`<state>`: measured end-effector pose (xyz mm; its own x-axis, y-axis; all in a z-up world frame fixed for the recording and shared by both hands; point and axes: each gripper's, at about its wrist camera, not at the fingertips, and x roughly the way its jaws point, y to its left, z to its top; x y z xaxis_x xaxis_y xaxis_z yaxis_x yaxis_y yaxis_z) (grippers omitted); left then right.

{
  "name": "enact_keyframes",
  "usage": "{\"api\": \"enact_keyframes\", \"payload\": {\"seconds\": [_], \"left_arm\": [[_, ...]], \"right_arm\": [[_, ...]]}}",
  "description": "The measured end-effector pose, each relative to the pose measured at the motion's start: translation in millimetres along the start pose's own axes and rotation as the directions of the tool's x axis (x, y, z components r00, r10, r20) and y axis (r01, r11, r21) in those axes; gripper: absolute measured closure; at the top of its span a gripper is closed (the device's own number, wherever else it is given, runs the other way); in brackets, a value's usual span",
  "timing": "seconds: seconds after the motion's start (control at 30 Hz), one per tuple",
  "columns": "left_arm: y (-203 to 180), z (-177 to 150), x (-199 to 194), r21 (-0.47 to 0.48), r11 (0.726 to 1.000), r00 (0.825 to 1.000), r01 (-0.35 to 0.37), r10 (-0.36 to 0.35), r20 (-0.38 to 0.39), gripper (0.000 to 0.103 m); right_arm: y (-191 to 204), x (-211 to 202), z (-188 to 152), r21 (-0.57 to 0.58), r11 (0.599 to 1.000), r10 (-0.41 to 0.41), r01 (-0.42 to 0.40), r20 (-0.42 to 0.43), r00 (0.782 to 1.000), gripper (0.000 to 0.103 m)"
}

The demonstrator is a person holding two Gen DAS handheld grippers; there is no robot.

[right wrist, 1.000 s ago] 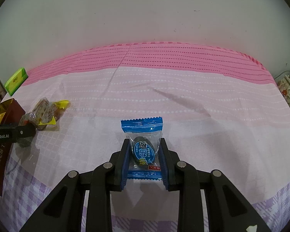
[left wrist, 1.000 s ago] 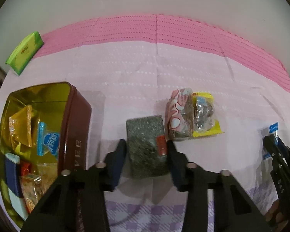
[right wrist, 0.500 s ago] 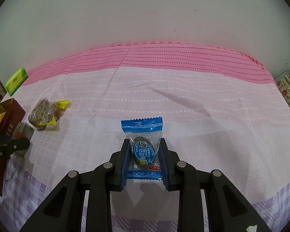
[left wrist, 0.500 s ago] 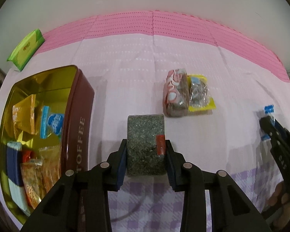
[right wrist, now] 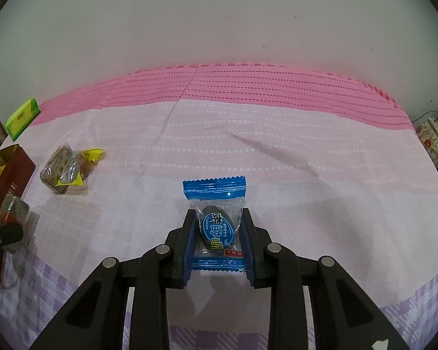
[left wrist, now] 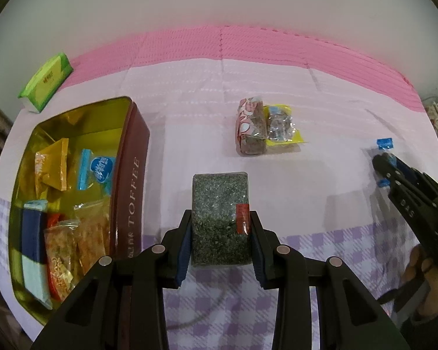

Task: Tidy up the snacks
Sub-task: 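Carry the green cake block into the tin and release it with the left tool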

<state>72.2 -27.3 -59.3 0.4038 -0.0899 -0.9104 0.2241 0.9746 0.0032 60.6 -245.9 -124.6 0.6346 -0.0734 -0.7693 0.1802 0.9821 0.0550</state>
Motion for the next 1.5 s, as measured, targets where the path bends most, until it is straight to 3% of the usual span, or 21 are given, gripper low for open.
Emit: {"api": "enact_keyframes", "payload": {"seconds": [0.37, 0.57, 0.87, 1.2, 1.5], "left_arm": [[1.5, 6.7, -33.7, 0.018, 1.0, 0.997, 0.003, -0.004, 0.077, 0.067], [21.3, 19.2, -46.3, 0.008, 1.0, 0.994, -0.008, 0.008, 0.113, 0.067], [65.8, 38.8, -53.1, -0.041, 0.996, 0.984, -0.079, 0.084, 0.155, 0.067], [113.1, 53.4, -29.0, -0.022, 0.983, 0.976, -0.18, 0.182, 0.119, 0.067], [131.1, 50.0, 0.5, -0.019, 0.981, 0.98, -0.192, 0.193, 0.053, 0.067]], "right_arm": [[1.2, -0.4, -0.9, -0.008, 1.0, -0.011, 0.011, 0.0, 1.0, 0.077], [0.7, -0.4, -0.8, -0.008, 1.0, -0.011, 0.011, 0.0, 1.0, 0.077], [0.9, -0.2, -0.6, -0.009, 1.0, -0.011, 0.011, -0.001, 1.0, 0.077], [1.0, 0.2, -0.2, -0.012, 1.0, -0.013, 0.013, -0.001, 1.0, 0.077], [0.4, -0.2, -0.2, -0.012, 1.0, -0.014, 0.014, -0.001, 1.0, 0.077]]}}
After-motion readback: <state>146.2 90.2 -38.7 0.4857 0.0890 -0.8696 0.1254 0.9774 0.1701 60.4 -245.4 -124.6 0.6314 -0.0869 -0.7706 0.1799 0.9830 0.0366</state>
